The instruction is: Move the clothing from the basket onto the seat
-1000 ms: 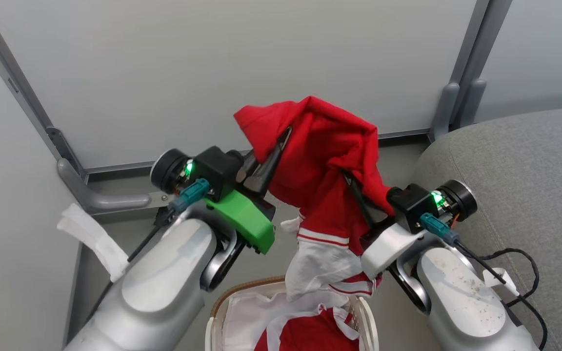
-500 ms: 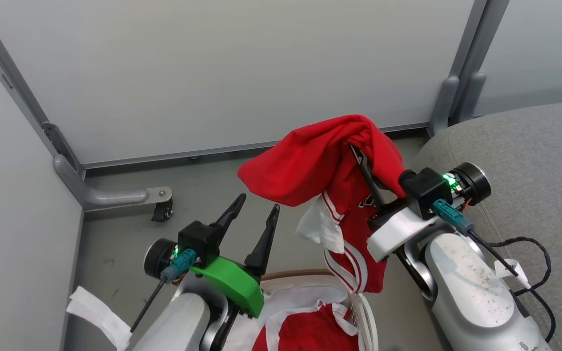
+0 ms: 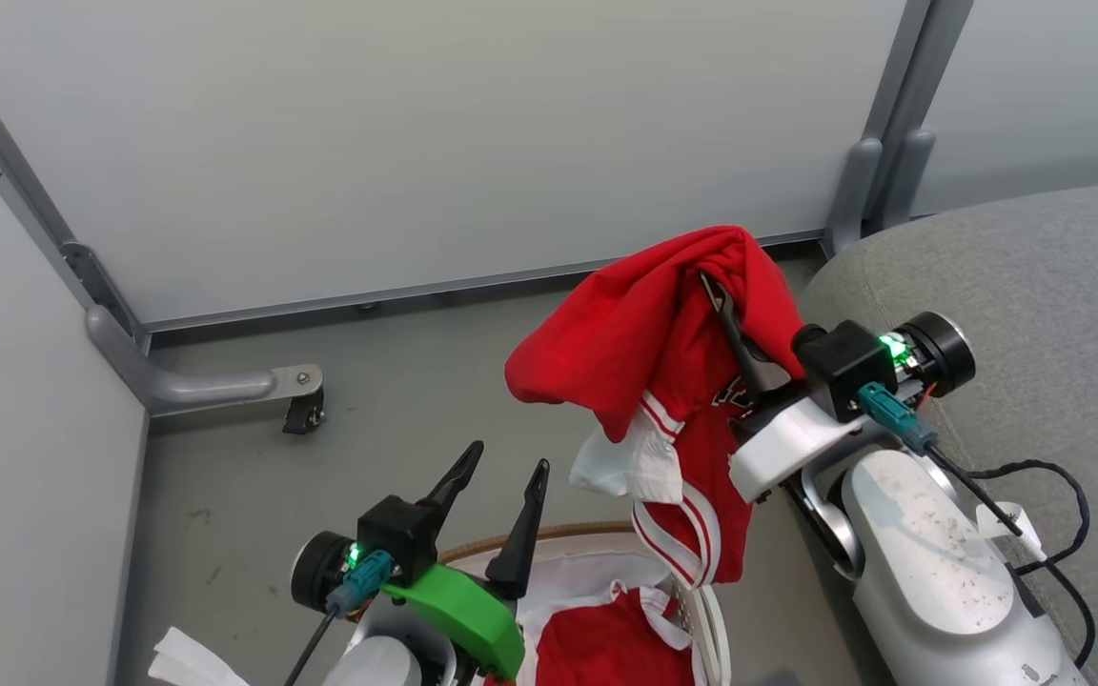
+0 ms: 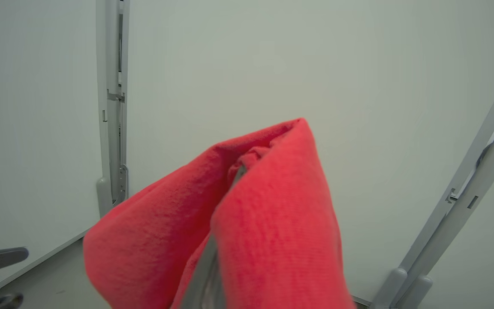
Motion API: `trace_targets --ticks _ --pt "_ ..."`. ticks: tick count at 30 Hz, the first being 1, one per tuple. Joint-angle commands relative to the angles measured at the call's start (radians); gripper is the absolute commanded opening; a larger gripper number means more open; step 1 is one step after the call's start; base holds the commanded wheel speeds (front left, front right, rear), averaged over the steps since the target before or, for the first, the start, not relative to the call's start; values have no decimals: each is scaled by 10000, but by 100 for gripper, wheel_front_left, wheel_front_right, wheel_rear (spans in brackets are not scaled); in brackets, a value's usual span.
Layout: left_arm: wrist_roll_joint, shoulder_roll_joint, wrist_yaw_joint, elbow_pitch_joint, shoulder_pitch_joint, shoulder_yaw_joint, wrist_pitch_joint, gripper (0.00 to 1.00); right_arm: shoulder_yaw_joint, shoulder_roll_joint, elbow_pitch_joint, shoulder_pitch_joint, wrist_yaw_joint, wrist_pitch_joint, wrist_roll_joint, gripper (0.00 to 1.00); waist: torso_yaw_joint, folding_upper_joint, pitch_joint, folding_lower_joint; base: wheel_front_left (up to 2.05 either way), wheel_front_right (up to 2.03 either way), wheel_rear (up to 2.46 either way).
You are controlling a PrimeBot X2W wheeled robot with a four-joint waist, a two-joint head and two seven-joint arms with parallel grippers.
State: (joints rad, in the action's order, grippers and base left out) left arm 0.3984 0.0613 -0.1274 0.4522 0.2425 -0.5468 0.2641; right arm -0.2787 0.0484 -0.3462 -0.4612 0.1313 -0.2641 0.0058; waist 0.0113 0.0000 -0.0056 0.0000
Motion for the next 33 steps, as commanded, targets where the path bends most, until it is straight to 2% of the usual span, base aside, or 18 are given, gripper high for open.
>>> trace_targets --ticks 1,6,12,21,27,33 --pt "-142 -25 -41 -91 -170 45 5 100 79 35 -1 -111 -10 -7 -136 0 -145 0 30 0 0 0 0" --pt "-295 -63 -48 -327 -318 44 5 100 301 51 4 -257 -12 -8 -381 0 -831 0 128 0 0 0 0" --pt "-468 -88 -51 -497 -286 48 5 100 534 282 16 -379 -12 -8 -593 0 -1995 0 372 0 0 0 0" --pt "-749 -90 -49 -700 216 -141 5 100 994 689 151 -596 -10 -13 -621 0 -3441 0 1178 0 0 0 0" --pt "-897 -78 -45 -710 498 -247 5 100 1278 756 221 -701 -10 -13 -668 0 -3886 0 1650 0 0 0 0" --pt "-1005 59 -45 -749 804 -454 5 100 1602 944 328 -1053 -10 -13 -731 0 -3899 0 2153 0 0 0 0"
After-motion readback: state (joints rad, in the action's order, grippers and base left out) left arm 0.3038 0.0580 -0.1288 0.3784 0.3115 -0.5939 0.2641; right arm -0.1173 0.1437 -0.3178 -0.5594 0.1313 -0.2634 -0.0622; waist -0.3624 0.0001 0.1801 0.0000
